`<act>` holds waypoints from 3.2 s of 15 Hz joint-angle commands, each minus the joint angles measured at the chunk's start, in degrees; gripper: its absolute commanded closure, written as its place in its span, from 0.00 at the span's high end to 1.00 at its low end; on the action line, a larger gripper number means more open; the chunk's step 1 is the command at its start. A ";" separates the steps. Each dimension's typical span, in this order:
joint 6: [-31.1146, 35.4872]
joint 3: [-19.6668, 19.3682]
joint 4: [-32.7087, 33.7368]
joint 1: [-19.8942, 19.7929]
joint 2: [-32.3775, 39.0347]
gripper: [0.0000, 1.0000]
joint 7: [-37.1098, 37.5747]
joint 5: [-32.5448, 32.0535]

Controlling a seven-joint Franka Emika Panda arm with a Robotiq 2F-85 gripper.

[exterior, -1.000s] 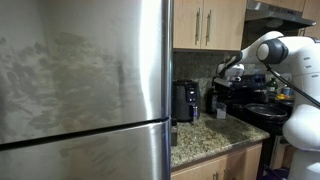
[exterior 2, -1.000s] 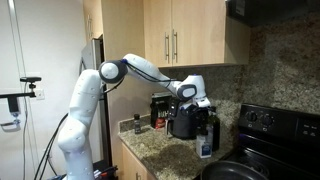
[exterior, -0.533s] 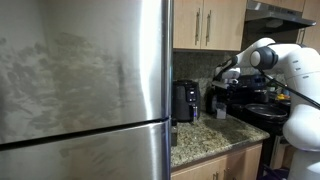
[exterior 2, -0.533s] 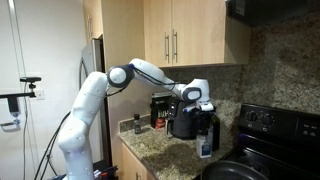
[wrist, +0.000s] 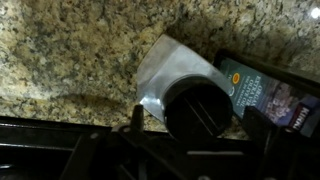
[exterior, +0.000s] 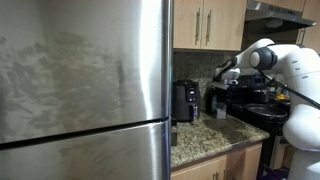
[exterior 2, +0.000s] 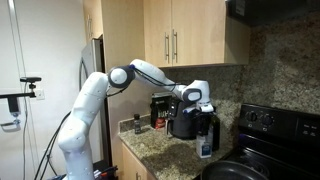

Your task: Move the bottle from the right to the left

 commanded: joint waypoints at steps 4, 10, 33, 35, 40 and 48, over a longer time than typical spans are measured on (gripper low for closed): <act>-0.89 -0.43 3.85 0.25 4.50 0.74 -0.63 1.28; -1.22 -0.40 4.31 0.33 3.96 0.37 -0.60 1.26; 10.71 0.99 -39.41 3.75 -29.12 0.62 -31.13 -5.43; 11.02 1.11 -41.28 3.43 -31.24 0.37 -31.61 -5.33; 10.09 7.70 -43.97 8.50 -30.68 0.37 -29.23 -14.54; 6.87 15.94 -42.51 16.24 -31.23 0.62 -31.69 -10.87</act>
